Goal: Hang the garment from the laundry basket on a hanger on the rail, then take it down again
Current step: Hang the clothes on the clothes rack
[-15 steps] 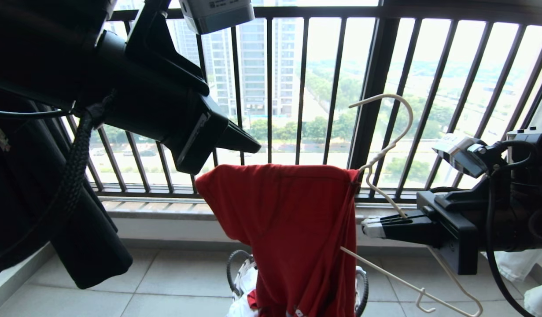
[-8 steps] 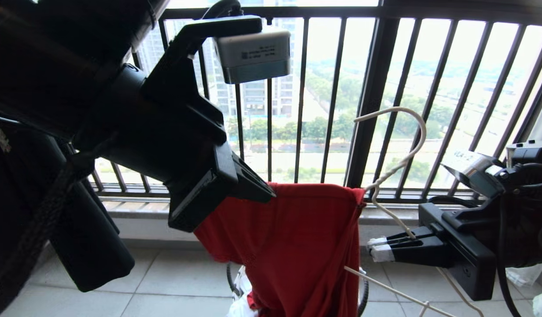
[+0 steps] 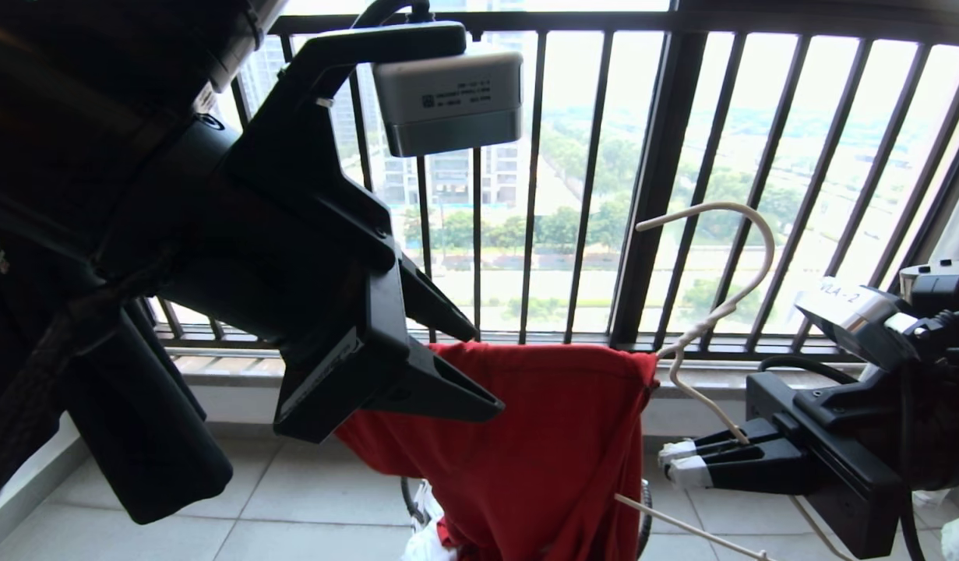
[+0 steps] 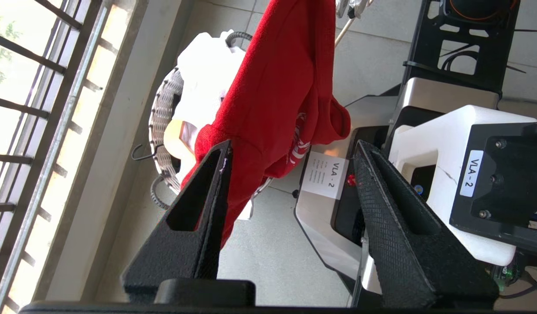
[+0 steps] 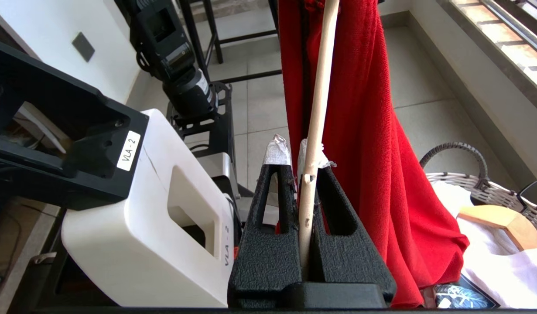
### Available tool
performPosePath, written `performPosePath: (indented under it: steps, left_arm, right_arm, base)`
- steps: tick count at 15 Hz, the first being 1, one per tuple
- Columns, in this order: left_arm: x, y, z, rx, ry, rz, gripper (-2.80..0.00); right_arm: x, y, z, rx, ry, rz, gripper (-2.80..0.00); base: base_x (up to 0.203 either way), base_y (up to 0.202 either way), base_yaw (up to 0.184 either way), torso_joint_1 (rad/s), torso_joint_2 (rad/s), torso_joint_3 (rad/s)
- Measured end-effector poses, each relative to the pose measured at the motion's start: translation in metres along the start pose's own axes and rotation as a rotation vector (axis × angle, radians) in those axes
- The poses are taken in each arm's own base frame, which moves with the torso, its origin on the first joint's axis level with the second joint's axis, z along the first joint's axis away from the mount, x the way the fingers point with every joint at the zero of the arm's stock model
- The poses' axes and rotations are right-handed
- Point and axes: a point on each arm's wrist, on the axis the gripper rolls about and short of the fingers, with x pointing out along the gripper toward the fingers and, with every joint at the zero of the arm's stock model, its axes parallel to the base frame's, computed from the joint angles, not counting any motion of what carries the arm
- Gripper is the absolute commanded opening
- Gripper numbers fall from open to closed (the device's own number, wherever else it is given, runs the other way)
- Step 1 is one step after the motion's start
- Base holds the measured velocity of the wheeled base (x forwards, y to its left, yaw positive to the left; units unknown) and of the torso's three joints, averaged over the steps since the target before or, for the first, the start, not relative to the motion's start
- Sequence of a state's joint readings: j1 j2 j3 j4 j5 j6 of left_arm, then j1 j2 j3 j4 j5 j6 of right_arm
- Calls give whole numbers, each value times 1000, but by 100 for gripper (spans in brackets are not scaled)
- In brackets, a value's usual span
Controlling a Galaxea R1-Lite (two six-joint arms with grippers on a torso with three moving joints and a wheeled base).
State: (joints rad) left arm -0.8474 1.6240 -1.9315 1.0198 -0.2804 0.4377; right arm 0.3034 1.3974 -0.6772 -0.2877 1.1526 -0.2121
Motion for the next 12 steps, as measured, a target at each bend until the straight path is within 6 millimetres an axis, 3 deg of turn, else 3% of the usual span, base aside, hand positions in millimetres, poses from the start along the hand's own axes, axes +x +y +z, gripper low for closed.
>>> performPosePath:
  steps: [3, 12]
  left_arm:
    - [6, 3, 3, 5, -18, 7, 0]
    - [56, 24, 14, -1, -37, 18, 0]
  right_arm:
    - [-1, 3, 2, -9, -5, 6, -280]
    - [-9, 7, 7, -39, -25, -19, -280]
  base:
    - [0, 0, 0, 0, 0, 0]
    - [0, 0, 0, 0, 0, 0]
